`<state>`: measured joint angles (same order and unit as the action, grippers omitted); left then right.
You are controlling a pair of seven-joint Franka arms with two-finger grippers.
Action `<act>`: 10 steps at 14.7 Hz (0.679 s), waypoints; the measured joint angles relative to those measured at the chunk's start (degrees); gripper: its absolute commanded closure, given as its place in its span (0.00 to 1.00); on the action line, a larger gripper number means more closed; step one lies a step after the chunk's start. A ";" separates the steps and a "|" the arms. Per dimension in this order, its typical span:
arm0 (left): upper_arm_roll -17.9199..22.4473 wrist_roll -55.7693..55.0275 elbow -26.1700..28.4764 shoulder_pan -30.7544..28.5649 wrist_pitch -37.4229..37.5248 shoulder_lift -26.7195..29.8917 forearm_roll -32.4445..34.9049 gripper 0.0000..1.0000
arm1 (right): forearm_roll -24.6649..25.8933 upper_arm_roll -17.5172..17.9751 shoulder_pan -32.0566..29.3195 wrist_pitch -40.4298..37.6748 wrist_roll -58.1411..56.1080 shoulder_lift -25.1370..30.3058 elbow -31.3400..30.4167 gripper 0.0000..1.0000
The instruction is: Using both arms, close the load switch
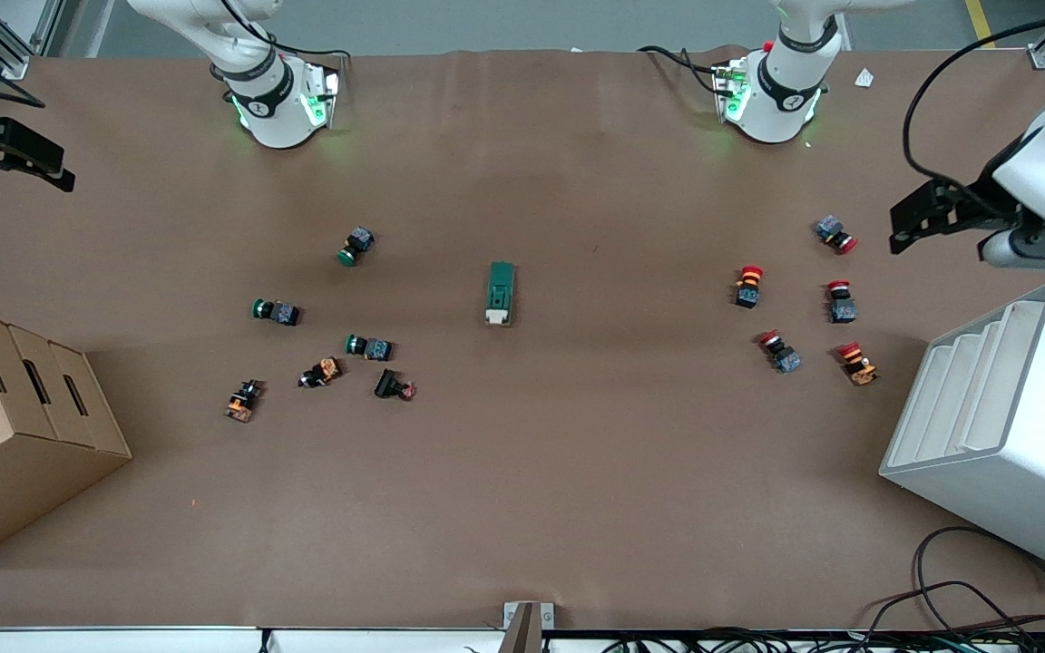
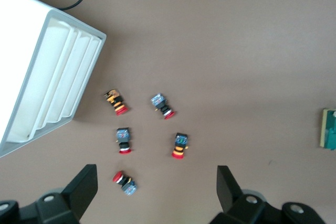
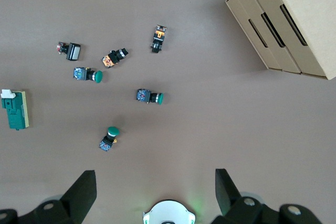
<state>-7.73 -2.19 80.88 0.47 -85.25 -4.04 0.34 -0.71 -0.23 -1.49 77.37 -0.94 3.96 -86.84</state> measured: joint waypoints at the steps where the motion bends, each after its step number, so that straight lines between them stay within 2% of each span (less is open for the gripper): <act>1: 0.21 0.16 1.10 -0.42 0.00 0.90 0.00 0.00 | 0.00 0.00 0.00 0.02 -0.21 0.02 0.00 0.00; 6: 2.93 0.83 9.57 -0.43 -0.26 6.63 -0.08 0.00 | 0.04 -0.05 -0.04 1.45 -0.62 0.04 0.00 0.00; 10: 2.81 0.83 12.10 1.26 -0.59 8.96 -0.15 0.00 | 0.04 -0.07 -0.05 1.53 -0.79 0.04 -0.02 0.00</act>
<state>-4.92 -1.35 92.98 1.73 -85.85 4.92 0.19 -0.67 -0.30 -1.54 78.90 -1.73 4.00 -86.86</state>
